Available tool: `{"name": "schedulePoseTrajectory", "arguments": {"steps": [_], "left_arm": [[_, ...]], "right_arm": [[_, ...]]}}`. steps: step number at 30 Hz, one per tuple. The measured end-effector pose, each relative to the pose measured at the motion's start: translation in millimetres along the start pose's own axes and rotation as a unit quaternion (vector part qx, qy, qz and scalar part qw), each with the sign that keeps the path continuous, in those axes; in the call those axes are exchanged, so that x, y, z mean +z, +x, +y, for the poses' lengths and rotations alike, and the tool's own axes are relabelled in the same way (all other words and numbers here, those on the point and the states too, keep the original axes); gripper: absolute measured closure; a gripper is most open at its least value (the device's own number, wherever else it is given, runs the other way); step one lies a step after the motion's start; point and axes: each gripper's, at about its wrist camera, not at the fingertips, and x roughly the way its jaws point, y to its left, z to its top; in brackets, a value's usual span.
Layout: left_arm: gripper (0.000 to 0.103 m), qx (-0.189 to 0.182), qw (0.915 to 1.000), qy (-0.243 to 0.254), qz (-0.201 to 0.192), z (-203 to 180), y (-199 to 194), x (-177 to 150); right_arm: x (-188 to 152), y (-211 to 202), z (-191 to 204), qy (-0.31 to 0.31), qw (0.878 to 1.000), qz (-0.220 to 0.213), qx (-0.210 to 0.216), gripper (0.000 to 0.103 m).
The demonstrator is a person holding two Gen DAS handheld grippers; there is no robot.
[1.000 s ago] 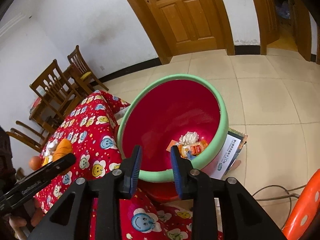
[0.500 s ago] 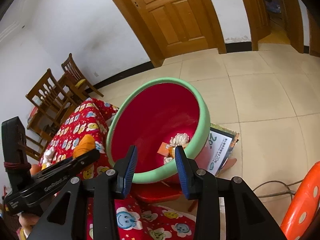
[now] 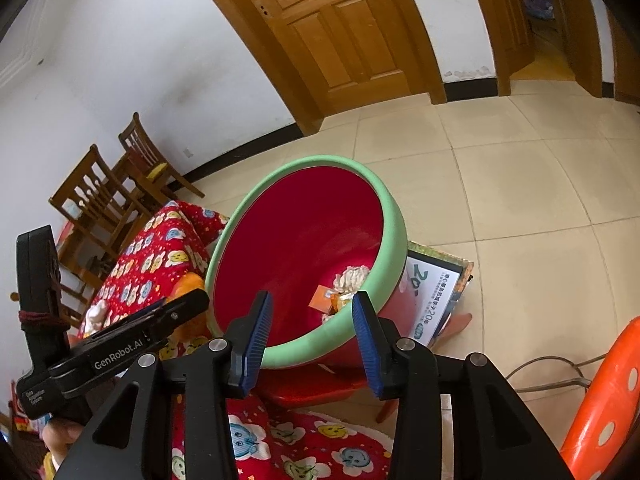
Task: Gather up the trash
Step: 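Carry the orange bundle over the bin and open the left gripper, then move both grippers back toward the table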
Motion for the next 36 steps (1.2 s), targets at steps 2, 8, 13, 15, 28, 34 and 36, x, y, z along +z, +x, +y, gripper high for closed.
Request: {"name": "schedulePoseTrajectory", "arguments": {"steps": [2,8,13,15,28,34,36], "left_arm": [[0.036,0.001,1.0000,0.000,-0.001,0.0,-1.4,0.8],[0.036,0.002,1.0000,-0.002,-0.008,1.4,-8.8,1.9],[0.036,0.007,0.9999,-0.008,-0.009,6.3,-15.2,-2.3],[0.036,0.009,0.9998,-0.014,-0.008,9.6,-18.9,-6.1],[0.036,0.041,0.9972,-0.057,-0.025,49.7,-59.6,-26.6],[0.036,0.058,0.9946,-0.077,-0.040,73.6,-80.4,-33.4],[0.036,0.065,0.9935,-0.083,-0.043,81.8,-86.6,-35.7]], "right_arm": [[-0.6,-0.3,1.1,0.000,1.000,0.000,0.001,0.060],[-0.5,-0.9,2.9,-0.003,1.000,-0.001,0.002,0.060],[-0.9,-3.5,6.1,-0.005,1.000,-0.002,0.004,0.059],[-1.4,-4.6,8.3,-0.008,1.000,-0.002,0.006,0.058],[-8.0,-8.4,33.7,-0.033,0.999,0.002,0.027,0.051],[-13.1,-9.4,50.5,-0.046,0.998,0.006,0.038,0.051],[-14.9,-9.8,56.6,-0.050,0.998,0.008,0.043,0.051]]}}
